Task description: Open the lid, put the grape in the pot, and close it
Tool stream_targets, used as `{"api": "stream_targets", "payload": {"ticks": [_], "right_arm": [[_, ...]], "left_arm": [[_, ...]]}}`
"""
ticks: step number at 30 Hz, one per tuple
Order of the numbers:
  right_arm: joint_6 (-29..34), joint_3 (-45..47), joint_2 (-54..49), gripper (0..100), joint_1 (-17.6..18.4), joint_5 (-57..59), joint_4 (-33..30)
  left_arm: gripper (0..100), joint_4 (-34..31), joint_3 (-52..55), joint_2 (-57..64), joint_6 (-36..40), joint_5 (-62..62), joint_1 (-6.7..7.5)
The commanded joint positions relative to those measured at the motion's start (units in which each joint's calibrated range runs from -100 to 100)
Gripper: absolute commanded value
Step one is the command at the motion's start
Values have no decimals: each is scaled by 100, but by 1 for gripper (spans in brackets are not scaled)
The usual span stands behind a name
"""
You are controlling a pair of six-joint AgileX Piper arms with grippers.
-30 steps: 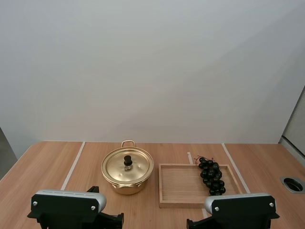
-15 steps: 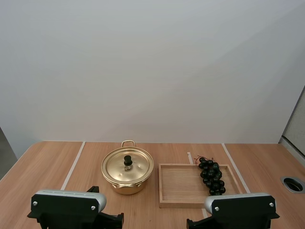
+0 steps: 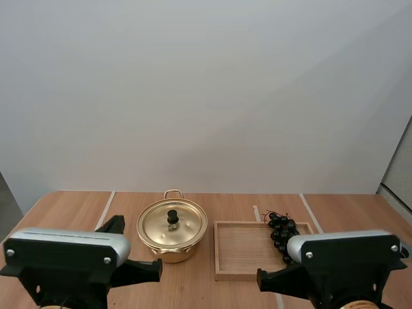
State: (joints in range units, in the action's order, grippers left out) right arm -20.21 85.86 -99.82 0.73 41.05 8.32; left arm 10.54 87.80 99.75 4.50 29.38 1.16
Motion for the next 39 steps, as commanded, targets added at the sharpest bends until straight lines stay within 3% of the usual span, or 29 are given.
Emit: {"api": "stream_targets", "payload": {"ticks": [1,3,8,14,18,19,20,21,22,23,24,26,31,39], "right_arm": [[-26,-849,-18,0,-29,119,-16],[-26,-1196,-18,0,-29,261,-46],[-26,-1650,-18,0,-29,1383,-46],[-26,-1675,129,0,-29,1437,-59],[17,-1675,719,0,-29,1437,-59],[16,-1675,890,3,-29,1443,-47],[44,-1675,1062,15,-29,1458,-47],[41,-1675,1226,24,-29,1458,-47],[41,-1675,1381,40,-29,1458,-47],[41,-1675,1495,52,-29,1458,-47],[41,-1675,1646,71,-29,1458,-47],[41,-1675,1858,100,-29,1458,-47],[32,-1675,2154,100,-29,1458,-58],[32,-1675,2183,100,-29,1424,-58]], "left_arm": [[0,-14,-722,25,19,-127,-6],[0,-14,-1088,25,19,-83,-6],[0,-14,-1628,25,19,1341,-6],[1,-113,-1693,25,19,1323,-6],[19,-152,-1915,-573,19,1689,-6],[24,-152,-1973,-742,19,1750,-6],[39,-163,-2081,-1026,19,1804,-6],[43,-163,-2132,-1168,9,1844,-6],[58,-163,-2225,-1524,-61,1845,-6],[65,-163,-2272,-1677,-117,1863,-6],[79,-163,-2358,-1988,-251,1860,-6],[100,-163,-2496,-2585,-483,1860,-6],[100,-63,-2863,-4122,-1106,1839,2],[100,778,-4018,-6833,-2613,2318,18]]}}
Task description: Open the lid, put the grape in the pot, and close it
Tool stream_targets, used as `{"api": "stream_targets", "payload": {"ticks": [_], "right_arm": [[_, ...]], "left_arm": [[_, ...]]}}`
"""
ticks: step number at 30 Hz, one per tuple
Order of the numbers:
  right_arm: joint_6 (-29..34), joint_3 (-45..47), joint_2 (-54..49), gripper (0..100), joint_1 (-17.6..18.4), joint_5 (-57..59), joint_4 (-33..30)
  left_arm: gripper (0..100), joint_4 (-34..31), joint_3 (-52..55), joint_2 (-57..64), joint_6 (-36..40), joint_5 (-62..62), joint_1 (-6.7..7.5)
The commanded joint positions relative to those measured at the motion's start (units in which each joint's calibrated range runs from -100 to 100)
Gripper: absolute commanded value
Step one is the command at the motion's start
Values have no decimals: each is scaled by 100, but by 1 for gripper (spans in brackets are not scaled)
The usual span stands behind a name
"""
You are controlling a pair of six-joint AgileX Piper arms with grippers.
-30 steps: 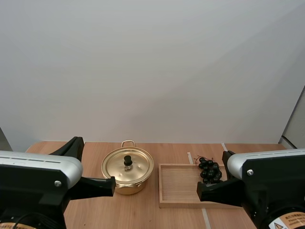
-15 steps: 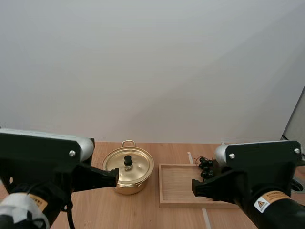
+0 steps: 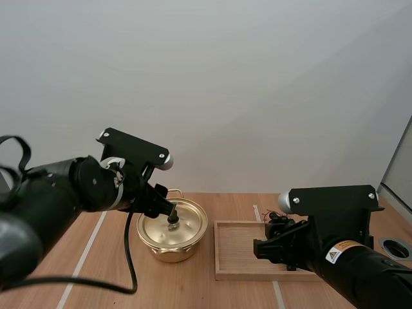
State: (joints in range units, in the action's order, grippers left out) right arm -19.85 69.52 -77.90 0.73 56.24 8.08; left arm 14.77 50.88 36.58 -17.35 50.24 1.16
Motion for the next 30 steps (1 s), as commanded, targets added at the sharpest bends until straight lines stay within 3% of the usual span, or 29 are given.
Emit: {"api": "stream_targets", "payload": {"ticks": [1,3,8,18,30], "right_arm": [[-4,-41,-9,100,-29,-95,-34],[-4,-41,-9,100,-29,-95,-34],[-4,-41,-9,100,-29,-95,-34],[-4,-41,-9,100,-29,-81,-34],[-4,-41,-9,100,-29,-81,-34]], "left_arm": [[100,509,-533,-817,-799,538,34],[100,685,-848,-1374,-1143,942,107],[100,589,-1340,-2395,-1162,914,328],[100,360,-1920,-3528,-1151,950,328],[100,168,-1925,-3750,-1151,959,328]]}}
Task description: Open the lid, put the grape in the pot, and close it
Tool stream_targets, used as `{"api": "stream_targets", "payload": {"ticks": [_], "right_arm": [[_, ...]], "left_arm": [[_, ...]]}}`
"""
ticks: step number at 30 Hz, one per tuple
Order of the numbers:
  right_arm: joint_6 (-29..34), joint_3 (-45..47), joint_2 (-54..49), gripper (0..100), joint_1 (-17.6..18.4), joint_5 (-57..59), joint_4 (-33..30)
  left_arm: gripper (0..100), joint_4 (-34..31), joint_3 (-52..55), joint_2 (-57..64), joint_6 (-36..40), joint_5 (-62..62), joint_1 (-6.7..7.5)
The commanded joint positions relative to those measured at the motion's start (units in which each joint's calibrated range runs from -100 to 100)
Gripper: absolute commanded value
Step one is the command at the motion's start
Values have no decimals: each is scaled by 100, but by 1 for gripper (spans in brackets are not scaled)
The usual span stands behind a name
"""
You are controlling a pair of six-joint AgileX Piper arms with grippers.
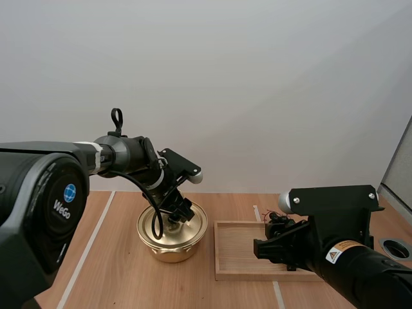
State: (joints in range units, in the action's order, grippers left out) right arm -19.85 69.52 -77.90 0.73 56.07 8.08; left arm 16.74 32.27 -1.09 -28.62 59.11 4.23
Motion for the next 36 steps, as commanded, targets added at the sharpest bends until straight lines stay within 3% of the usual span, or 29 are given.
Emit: {"api": "stream_targets", "payload": {"ticks": [1,4,9,10,11,12,13,24,31,36], "right_arm": [[-4,-41,-9,100,-29,-65,-34],[-4,-41,-9,100,-29,-65,-34],[-4,-41,-9,100,-29,-65,-34],[-4,-41,-9,100,-29,-64,-41],[-4,-41,-9,100,-29,-64,-80],[-4,-41,-9,100,-29,-64,-144],[-4,-41,-9,100,-29,-64,-207],[224,-332,354,100,-29,-106,-808],[765,-1138,1800,100,-29,15,-1429],[776,-1384,2901,100,-29,-63,-1434]], "left_arm": [[100,-29,-64,16,-25,119,21],[96,-29,-64,16,-25,229,21],[37,-29,-64,16,-3,400,21],[30,-29,-64,16,18,458,21],[14,-29,-64,16,16,552,21],[4,-29,-64,16,16,611,21],[0,-43,-64,16,16,683,21],[0,-43,-711,977,215,1787,21],[0,-43,-867,2094,223,2081,21],[0,-43,-867,2599,223,2218,21]]}}
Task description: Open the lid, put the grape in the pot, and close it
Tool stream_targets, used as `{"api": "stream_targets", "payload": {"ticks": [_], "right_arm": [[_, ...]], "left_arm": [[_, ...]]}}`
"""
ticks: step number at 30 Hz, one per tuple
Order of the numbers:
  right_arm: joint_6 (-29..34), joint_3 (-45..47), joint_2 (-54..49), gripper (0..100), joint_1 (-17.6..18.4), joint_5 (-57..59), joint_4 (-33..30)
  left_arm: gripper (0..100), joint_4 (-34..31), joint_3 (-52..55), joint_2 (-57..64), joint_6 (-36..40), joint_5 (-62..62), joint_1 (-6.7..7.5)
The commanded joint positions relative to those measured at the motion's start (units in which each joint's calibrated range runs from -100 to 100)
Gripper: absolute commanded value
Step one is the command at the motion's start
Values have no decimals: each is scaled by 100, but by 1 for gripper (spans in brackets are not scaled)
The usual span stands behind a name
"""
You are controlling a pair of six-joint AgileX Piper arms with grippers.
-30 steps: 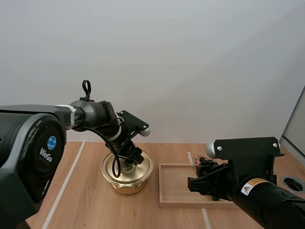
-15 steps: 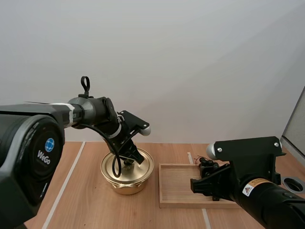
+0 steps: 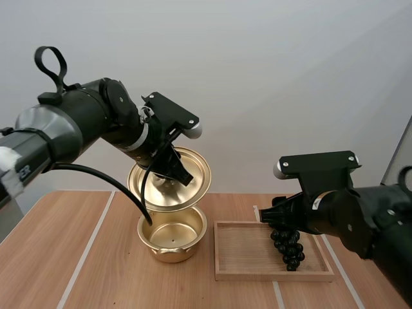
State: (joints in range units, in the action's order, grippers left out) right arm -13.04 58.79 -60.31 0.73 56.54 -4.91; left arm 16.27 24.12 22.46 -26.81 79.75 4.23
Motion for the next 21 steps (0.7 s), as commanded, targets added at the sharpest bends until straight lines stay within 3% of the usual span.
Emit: {"api": "stream_targets", "payload": {"ticks": [1,6,13,21], "right_arm": [[94,-338,1410,100,-29,-208,-135],[94,-338,2261,100,-82,-648,-136],[-55,-344,3243,100,-457,-1441,-136],[-179,-359,4264,100,-466,-2229,-136]], "left_arm": [[0,4,-53,373,42,158,21],[0,-9,-53,571,42,367,21],[0,-77,-53,575,42,425,21],[0,-77,-53,575,42,370,21]]}}
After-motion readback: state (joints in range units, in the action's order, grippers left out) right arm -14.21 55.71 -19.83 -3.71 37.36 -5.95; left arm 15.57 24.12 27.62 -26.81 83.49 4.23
